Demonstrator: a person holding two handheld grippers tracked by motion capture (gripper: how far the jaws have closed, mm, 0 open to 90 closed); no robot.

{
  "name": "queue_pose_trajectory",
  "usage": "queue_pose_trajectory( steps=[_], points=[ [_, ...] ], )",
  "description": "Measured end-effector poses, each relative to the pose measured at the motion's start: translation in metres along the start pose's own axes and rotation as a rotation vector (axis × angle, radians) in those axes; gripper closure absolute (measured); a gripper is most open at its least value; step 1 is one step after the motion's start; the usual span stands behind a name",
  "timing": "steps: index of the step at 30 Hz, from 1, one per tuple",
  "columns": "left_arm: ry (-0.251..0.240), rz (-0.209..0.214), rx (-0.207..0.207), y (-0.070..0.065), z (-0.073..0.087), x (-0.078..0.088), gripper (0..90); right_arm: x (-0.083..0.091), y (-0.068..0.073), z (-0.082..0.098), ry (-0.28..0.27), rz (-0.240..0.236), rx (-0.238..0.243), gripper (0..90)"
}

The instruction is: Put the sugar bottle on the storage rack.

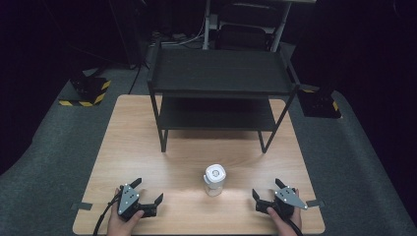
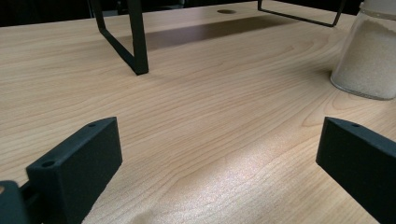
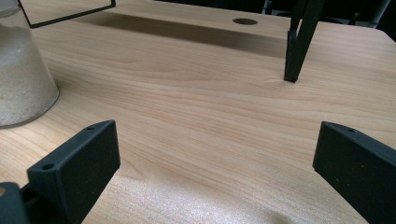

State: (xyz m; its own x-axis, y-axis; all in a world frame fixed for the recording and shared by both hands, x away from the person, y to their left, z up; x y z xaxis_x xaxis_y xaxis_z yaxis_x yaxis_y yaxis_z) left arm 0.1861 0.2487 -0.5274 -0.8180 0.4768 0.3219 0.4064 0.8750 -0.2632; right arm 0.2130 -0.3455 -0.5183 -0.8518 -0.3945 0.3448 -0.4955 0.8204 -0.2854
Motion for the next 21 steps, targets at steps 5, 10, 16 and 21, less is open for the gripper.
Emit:
queue_pose_trajectory(
  steps=[5,10,16,21],
  points=[
    [0.014,0.004,-0.001,-0.0002,-0.0019,-0.0009,0.4,-0.0004,0.0002,-0.0006,0.003,-0.005,0.009,0.5],
    [0.022,0.015,0.005,0.0020,-0.0033,-0.0016,0.4,0.0000,0.0007,0.0000,-0.001,-0.006,0.019,0.4],
    [0.021,0.019,0.005,0.0021,-0.0030,-0.0015,0.4,-0.0002,0.0007,0.0000,-0.002,-0.006,0.018,0.6],
    [0.024,0.019,0.004,0.0018,-0.0035,-0.0016,0.4,0.0005,0.0003,0.0008,-0.009,-0.003,0.007,0.6]
  ],
)
Point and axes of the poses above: each handheld gripper's, and its own axes: x roughly backward along the jaws, z roughly out of its underside, y roughly to its left, the point moved 2 cm from there along -x, roughly forward along the jaws, and after that the axes turned 15 degrees about x, right-handed, at the moved point
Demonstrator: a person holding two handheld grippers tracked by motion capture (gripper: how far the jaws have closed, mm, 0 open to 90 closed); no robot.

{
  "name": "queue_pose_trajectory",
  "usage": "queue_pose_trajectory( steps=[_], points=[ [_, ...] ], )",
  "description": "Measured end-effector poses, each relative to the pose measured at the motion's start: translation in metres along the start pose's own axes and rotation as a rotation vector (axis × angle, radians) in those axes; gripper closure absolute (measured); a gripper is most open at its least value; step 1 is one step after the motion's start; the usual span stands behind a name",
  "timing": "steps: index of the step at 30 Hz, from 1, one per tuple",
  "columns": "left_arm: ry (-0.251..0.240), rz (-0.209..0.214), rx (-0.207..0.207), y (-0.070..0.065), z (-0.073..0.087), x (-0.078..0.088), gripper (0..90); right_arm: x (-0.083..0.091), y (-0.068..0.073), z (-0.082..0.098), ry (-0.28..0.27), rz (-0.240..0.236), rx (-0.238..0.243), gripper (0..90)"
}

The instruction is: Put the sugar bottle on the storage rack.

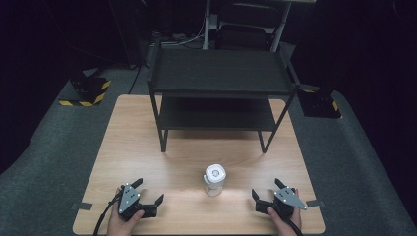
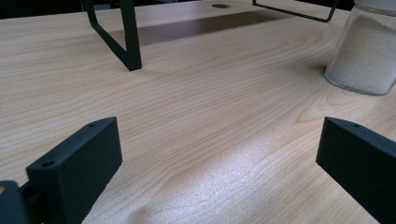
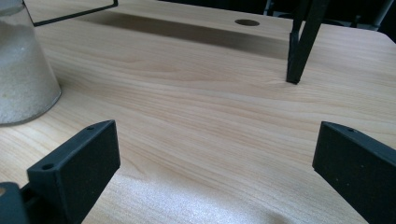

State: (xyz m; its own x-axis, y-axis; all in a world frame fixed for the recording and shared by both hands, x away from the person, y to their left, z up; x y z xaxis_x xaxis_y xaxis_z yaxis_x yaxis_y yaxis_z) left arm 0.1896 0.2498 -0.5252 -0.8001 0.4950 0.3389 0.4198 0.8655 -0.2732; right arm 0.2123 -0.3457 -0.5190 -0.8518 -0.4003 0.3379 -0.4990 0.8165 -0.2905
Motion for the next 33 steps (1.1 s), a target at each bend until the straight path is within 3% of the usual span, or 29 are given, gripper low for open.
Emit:
queue_pose_trajectory(
  steps=[11,14,21,25,33],
  points=[
    [0.004,0.008,-0.004,0.000,0.000,0.001,0.4,0.006,-0.001,-0.005,-0.035,0.015,-0.033,0.4],
    [0.005,0.009,-0.006,0.001,0.000,0.001,0.5,0.013,0.000,-0.013,-0.080,0.026,-0.003,0.4],
    [0.005,0.012,-0.002,0.001,0.000,0.001,0.4,0.022,0.002,-0.025,-0.114,0.029,0.043,0.4],
    [0.005,0.011,-0.003,0.001,0.000,0.001,0.4,0.027,0.005,-0.030,-0.136,0.012,0.051,0.3],
    [0.006,0.012,-0.003,0.001,0.000,0.001,0.4,0.027,0.021,-0.040,-0.158,-0.072,0.045,0.5]
  ],
)
Point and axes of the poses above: each handheld gripper's, and its own axes: x roughly backward along the jaws, z roughly out of its underside, y roughly to its left, the point moved 2 cm from there along -x, roughly forward along the jaws, and after that the axes turned 15 degrees about x, right-handed, at the moved point
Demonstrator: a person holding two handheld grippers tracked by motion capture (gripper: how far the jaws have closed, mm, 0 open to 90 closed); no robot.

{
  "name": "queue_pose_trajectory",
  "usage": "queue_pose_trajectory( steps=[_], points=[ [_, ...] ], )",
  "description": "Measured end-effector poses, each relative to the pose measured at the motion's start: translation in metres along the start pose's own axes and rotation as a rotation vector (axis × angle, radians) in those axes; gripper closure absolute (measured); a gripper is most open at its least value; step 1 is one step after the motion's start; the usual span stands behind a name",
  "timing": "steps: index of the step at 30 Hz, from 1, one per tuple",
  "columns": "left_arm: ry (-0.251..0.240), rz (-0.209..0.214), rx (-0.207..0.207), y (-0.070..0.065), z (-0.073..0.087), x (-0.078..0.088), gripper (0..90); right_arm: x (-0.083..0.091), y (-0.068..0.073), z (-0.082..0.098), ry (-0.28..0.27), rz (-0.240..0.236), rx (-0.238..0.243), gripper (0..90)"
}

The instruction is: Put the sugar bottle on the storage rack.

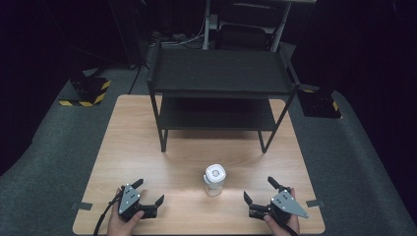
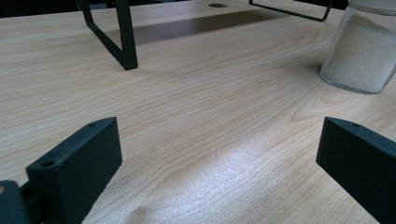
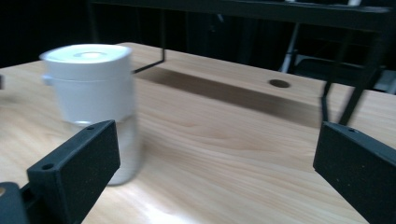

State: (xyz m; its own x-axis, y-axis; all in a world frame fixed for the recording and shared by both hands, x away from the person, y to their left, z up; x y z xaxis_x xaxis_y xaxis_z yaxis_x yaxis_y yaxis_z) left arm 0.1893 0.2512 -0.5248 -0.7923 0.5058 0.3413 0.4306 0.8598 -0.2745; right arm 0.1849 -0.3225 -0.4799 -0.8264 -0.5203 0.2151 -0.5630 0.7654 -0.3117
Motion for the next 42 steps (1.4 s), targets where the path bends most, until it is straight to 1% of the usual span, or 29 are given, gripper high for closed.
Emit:
queue_pose_trajectory(
  steps=[2,3,5,7,8,11,13,14,15,17,18,19,21,23,25,26,27,28,31,32,33,34,36,38,39,42],
  points=[
    [-0.001,0.002,0.002,0.000,0.000,0.000,0.4,-0.005,0.009,-0.003,-0.004,-0.039,0.008,0.5],
    [-0.001,0.002,0.002,0.000,0.000,0.000,0.4,-0.005,0.009,-0.003,-0.004,-0.039,0.008,0.5],
    [-0.003,0.002,0.003,0.000,0.000,0.000,0.4,-0.012,0.018,-0.006,-0.004,-0.069,0.012,0.6],
    [-0.004,0.003,0.004,0.000,0.001,0.000,0.4,-0.018,0.023,-0.008,-0.001,-0.086,0.015,0.6],
    [-0.004,0.003,0.004,0.000,0.001,0.000,0.4,-0.018,0.023,-0.008,-0.001,-0.086,0.015,0.6],
    [-0.004,0.004,0.005,0.001,0.001,0.000,0.5,-0.029,0.028,-0.010,0.001,-0.110,0.010,0.6],
    [-0.004,0.005,0.005,0.001,0.001,0.000,0.5,-0.036,0.032,-0.011,-0.001,-0.114,0.018,0.6],
    [-0.004,0.006,0.005,0.001,0.001,0.000,0.4,-0.039,0.033,-0.012,-0.001,-0.119,0.020,0.6],
    [-0.003,0.006,0.004,0.001,0.001,0.000,0.4,-0.047,0.036,-0.013,0.005,-0.120,0.023,0.6],
    [-0.002,0.008,0.005,0.001,0.000,0.000,0.4,-0.054,0.038,-0.014,0.006,-0.127,0.019,0.6],
    [-0.002,0.009,0.005,0.001,0.000,0.000,0.4,-0.057,0.039,-0.014,0.009,-0.126,0.018,0.6],
    [-0.002,0.009,0.005,0.001,0.000,0.000,0.4,-0.057,0.039,-0.014,0.009,-0.126,0.018,0.6],
    [-0.002,0.009,0.006,0.002,0.000,0.000,0.5,-0.065,0.041,-0.014,0.010,-0.132,0.013,0.6],
    [-0.002,0.010,0.005,0.002,0.000,0.000,0.4,-0.072,0.045,-0.013,0.003,-0.128,0.012,0.6],
    [-0.002,0.011,0.005,0.002,0.000,0.000,0.5,-0.079,0.047,-0.012,0.002,-0.125,-0.006,2.3],
    [-0.002,0.011,0.004,0.002,0.000,0.000,0.4,-0.086,0.050,-0.011,-0.001,-0.116,-0.020,5.3],
    [-0.002,0.011,0.004,0.002,0.000,0.000,0.4,-0.086,0.050,-0.011,-0.001,-0.116,-0.020,5.3],
    [-0.003,0.010,0.003,0.002,0.000,0.000,0.4,-0.088,0.052,-0.010,-0.009,-0.114,-0.023,8.0],
    [-0.002,0.011,0.002,0.002,0.000,0.000,0.5,-0.094,0.059,-0.009,-0.027,-0.088,-0.024,17.9],
    [-0.001,0.013,0.001,0.002,0.000,0.000,0.4,-0.096,0.061,-0.009,-0.034,-0.085,-0.032,21.8],
    [-0.001,0.013,0.001,0.002,0.000,0.000,0.4,-0.096,0.061,-0.009,-0.034,-0.085,-0.032,21.8],
    [0.000,0.013,0.001,0.002,0.000,0.000,0.4,-0.097,0.062,-0.008,-0.046,-0.088,-0.037,24.3],
    [0.000,0.014,0.000,0.002,0.000,0.000,0.4,-0.098,0.065,-0.009,-0.055,-0.083,-0.033,27.1],
    [0.000,0.015,-0.001,0.002,0.000,0.000,0.4,-0.099,0.067,-0.010,-0.055,-0.079,-0.031,28.2],
    [0.000,0.015,-0.001,0.002,0.000,0.000,0.4,-0.099,0.069,-0.010,-0.055,-0.073,-0.031,30.2],
    [0.001,0.016,-0.001,0.002,0.000,0.000,0.4,-0.099,0.069,-0.010,-0.055,-0.069,-0.028,30.6]
  ],
)
Point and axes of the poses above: each handheld gripper's, and its own axes: x roughly backward along the jaws, z roughly out of its underside, y roughly to its left, the point moved 2 cm from there along -x, roughly forward along the jaws, and after that the axes turned 15 degrees about x, right-handed, at the moved point
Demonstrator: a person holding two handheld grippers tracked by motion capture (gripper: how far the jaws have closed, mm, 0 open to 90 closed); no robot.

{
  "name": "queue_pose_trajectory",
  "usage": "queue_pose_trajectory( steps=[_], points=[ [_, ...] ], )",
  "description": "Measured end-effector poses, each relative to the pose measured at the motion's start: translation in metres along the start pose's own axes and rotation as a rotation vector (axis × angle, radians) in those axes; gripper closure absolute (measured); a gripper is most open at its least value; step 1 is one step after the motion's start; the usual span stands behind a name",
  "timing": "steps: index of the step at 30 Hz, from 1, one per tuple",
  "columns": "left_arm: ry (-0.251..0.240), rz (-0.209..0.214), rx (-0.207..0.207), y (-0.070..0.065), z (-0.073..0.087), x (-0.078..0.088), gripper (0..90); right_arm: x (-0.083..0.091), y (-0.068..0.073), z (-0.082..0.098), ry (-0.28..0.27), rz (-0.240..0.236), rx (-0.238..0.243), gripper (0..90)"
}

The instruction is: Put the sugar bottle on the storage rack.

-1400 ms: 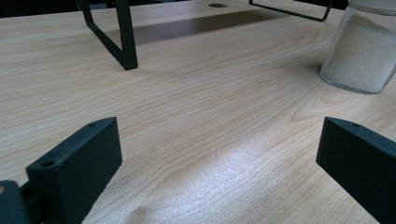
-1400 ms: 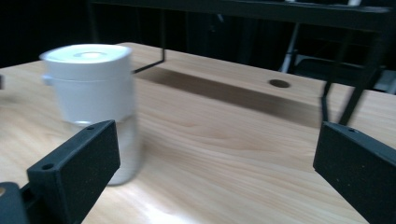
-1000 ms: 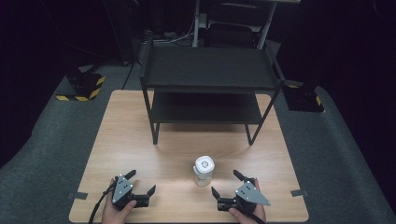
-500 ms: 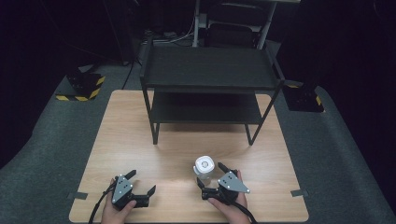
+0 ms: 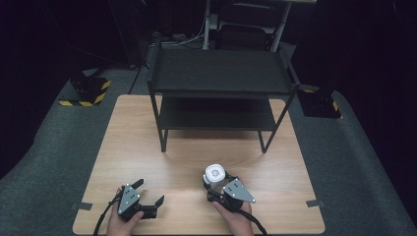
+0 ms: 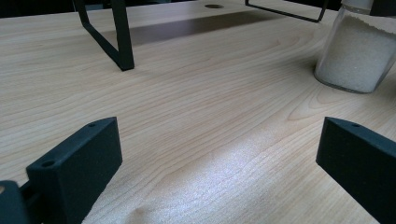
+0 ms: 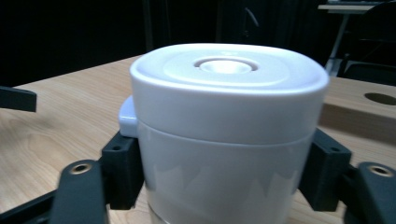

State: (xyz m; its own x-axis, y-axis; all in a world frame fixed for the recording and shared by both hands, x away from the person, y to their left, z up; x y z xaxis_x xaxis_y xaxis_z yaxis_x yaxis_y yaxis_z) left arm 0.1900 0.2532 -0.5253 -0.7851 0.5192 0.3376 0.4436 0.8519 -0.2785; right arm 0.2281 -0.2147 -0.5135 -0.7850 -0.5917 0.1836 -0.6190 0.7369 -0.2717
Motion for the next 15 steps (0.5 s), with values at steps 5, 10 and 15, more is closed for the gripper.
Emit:
queue_pose_trajectory(
  steps=[5,10,15],
  points=[
    [0.001,0.001,0.000,0.0001,-0.0001,0.0000,0.4,0.0001,-0.0003,-0.0026,0.010,-0.001,0.005,30.9],
    [0.001,0.000,-0.001,0.0000,-0.0001,0.0000,0.4,0.0001,0.0004,-0.0056,0.022,0.005,-0.005,31.0],
    [0.004,-0.002,-0.007,-0.0004,-0.0006,-0.0002,0.4,0.0018,-0.0017,-0.0090,0.040,0.020,-0.015,31.1]
  ],
)
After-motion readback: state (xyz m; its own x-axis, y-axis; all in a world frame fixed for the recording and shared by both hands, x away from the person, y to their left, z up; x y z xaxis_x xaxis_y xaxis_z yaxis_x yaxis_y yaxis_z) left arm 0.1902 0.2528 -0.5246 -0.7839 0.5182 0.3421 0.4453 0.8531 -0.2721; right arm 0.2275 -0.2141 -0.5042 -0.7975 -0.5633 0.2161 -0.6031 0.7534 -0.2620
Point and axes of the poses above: each handheld gripper's, and its own axes: x roughly backward along the jaws, z roughly out of its underside, y roughly to its left, the point moved 2 cm from there along -x, roughly forward along the jaws, and after that the axes turned 15 degrees about x, right-handed, at the moved point
